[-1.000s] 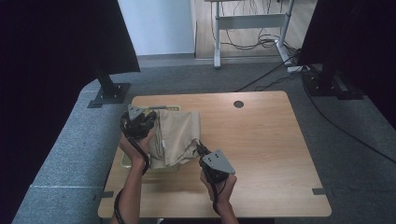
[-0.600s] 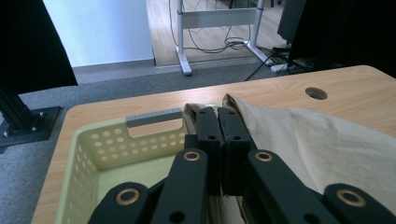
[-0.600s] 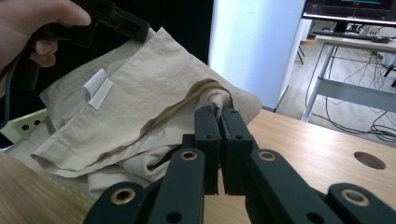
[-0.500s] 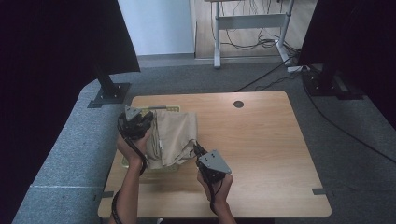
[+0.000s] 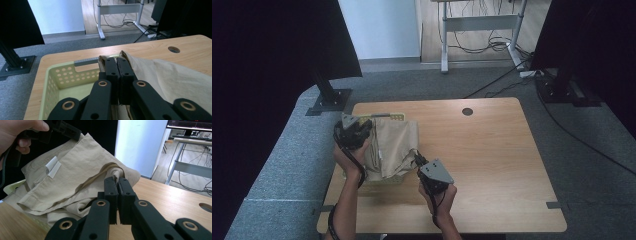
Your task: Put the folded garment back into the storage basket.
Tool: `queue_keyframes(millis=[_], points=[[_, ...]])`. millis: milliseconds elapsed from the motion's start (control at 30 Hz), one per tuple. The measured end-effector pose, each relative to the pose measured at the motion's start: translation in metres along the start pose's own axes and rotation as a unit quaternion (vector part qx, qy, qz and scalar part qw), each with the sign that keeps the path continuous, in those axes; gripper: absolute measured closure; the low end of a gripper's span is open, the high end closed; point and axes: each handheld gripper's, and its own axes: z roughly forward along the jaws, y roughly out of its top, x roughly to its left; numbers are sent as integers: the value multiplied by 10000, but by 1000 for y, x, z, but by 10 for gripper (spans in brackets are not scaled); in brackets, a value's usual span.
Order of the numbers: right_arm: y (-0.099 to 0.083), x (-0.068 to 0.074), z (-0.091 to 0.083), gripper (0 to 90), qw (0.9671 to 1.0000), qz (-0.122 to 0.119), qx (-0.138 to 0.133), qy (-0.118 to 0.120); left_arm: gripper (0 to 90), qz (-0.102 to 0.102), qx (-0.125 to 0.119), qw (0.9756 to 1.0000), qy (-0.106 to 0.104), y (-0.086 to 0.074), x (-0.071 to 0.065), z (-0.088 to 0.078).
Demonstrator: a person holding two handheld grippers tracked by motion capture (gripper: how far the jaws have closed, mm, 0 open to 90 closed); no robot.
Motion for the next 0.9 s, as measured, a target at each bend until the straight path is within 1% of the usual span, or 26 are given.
queue_keyframes(millis=[233, 267, 567, 900], points=[[0, 4, 4, 868, 10000, -9, 15, 30, 886, 5, 21, 10000, 27, -1, 2, 0], [0, 4, 6, 868, 10000, -13, 26, 42, 887, 2, 44, 10000, 49, -2, 5, 1], [-1, 6, 9, 868, 10000, -5, 52, 57, 886, -3, 57, 10000, 61, -2, 7, 3], [-1, 10, 14, 868, 9999, 1, 66, 87, 886, -1, 70, 9999, 109, -2, 12, 2]])
